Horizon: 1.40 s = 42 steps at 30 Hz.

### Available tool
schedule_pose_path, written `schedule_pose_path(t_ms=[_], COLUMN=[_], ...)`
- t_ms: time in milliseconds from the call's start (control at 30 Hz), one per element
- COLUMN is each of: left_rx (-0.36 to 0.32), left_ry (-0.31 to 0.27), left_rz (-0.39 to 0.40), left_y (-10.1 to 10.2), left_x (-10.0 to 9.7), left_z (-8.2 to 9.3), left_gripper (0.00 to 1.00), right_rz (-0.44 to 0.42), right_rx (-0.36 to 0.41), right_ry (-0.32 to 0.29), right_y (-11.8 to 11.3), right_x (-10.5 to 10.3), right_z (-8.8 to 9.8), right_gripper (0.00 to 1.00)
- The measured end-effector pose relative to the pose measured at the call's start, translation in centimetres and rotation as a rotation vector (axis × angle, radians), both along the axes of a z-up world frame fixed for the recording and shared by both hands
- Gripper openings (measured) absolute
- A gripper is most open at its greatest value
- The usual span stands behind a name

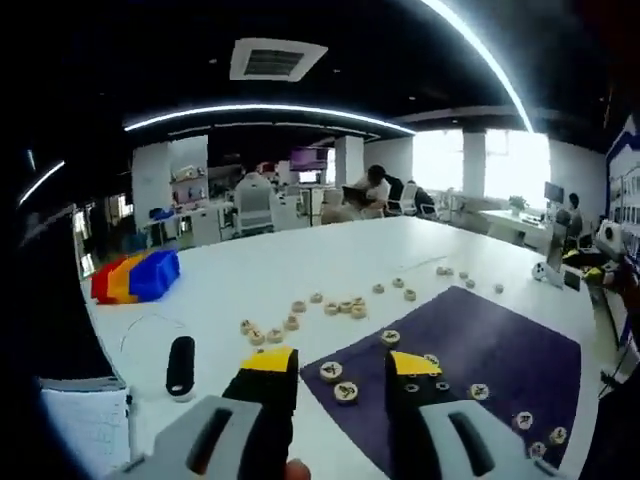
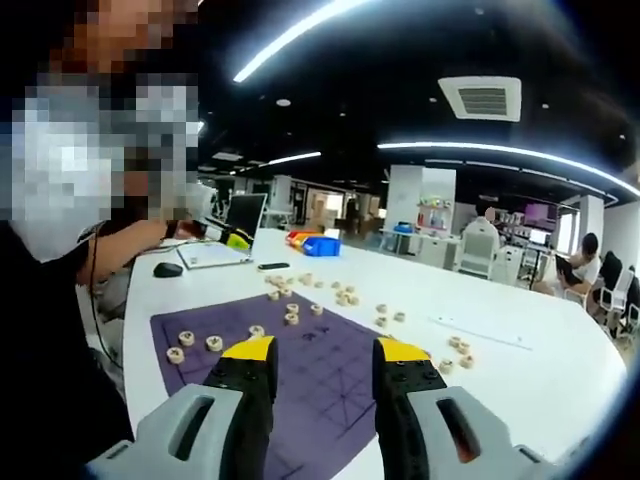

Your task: Pick up the chess pieces one by one and place each piece onto its starting position on the chessboard, setting the pieces on their correct points until all the chess pieces are arranged in the starting layout

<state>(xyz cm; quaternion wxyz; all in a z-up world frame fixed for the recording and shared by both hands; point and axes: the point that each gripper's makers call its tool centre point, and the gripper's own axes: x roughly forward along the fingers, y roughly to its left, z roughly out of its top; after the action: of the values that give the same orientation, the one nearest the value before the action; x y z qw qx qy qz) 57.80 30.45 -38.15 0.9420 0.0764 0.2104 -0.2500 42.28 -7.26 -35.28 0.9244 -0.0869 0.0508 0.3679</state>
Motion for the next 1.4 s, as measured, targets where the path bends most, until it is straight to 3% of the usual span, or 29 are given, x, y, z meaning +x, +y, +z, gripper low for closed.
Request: schedule_pose_path(t_ms=[100,200,267,400,533,733,867,1000,1167,1233,1400], left_rx=[0.040,-0.022,-0.049,0.057,0.093,0.049,0.091,0.081,0.156,0.158,0.163], left_ry=[0.046,0.231,0.251,0.300,0.339,0.367,0.372,0.369,0.377,0.375,0.360], left_rz=[0.008,0.041,0.085,0.114,0.147,0.168,0.187,0.181,0.191,0.200,0.209], left_y=[0.3,0.5,1.0,2.3,3.0,2.7,3.1,2.9,3.5,3.7,3.8], left_x=[2.5,4.9,6.9,9.3,10.8,11.7,11.9,12.1,12.0,12.2,12.3], left_z=[-1.1,-3.5,-4.1,-6.4,-8.7,-10.2,-10.9,-10.8,-11.4,-11.4,-11.4], left_gripper=[0.36,0.36,0.36,0.35,0.35,0.34,0.32,0.31,0.26,0.19,0.19], right_rz=[-0.005,-0.018,-0.025,-0.036,-0.041,-0.054,-0.062,-0.061,-0.065,-0.067,-0.069], right_rx=[0.000,-0.007,-0.010,-0.007,-0.003,-0.008,-0.006,-0.006,-0.006,-0.005,-0.010], right_ry=[0.004,0.006,0.008,0.013,0.011,0.013,0.014,0.016,0.014,0.014,0.018], right_y=[-0.2,-0.8,-1.1,-1.5,-1.7,-2.2,-2.4,-2.3,-2.4,-2.5,-2.6], right_x=[0.0,0.0,0.1,0.1,0.0,-0.2,-0.4,-0.4,-0.6,-0.6,-0.7], right_z=[-0.2,-0.3,-0.5,-0.6,-0.5,-0.7,-0.6,-0.7,-0.6,-0.6,-0.9], right_gripper=[0.39,0.39,0.39,0.39,0.39,0.39,0.39,0.39,0.39,0.39,0.39])
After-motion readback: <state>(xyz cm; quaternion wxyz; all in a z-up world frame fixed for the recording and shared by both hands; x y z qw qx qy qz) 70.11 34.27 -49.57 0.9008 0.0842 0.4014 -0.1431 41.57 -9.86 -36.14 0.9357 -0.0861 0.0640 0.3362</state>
